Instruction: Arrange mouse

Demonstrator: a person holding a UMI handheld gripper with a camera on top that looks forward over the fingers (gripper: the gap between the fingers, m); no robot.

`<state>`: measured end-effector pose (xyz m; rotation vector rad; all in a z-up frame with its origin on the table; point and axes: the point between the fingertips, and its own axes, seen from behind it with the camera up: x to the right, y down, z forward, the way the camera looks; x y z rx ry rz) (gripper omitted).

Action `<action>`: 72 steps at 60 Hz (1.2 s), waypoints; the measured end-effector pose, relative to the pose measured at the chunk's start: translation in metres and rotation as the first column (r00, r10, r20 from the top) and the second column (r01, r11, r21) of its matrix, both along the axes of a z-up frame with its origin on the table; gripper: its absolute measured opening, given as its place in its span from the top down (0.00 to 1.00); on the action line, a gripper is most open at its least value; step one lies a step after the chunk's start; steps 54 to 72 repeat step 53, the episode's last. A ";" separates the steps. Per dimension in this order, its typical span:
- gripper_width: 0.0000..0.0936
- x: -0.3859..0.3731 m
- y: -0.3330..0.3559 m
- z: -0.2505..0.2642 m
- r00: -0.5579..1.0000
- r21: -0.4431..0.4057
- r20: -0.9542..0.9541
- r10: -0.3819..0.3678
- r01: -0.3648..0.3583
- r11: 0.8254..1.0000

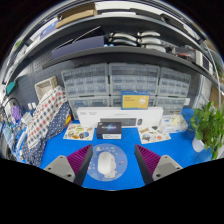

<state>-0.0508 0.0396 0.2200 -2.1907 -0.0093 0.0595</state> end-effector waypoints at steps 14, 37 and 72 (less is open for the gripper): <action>0.09 0.032 -0.019 0.015 1.000 0.030 0.013 -0.016 0.016 0.999; 0.09 0.038 -0.033 0.007 1.000 0.009 0.001 -0.016 0.016 1.000; 0.09 0.031 -0.033 0.005 1.000 0.008 -0.007 -0.027 0.027 1.000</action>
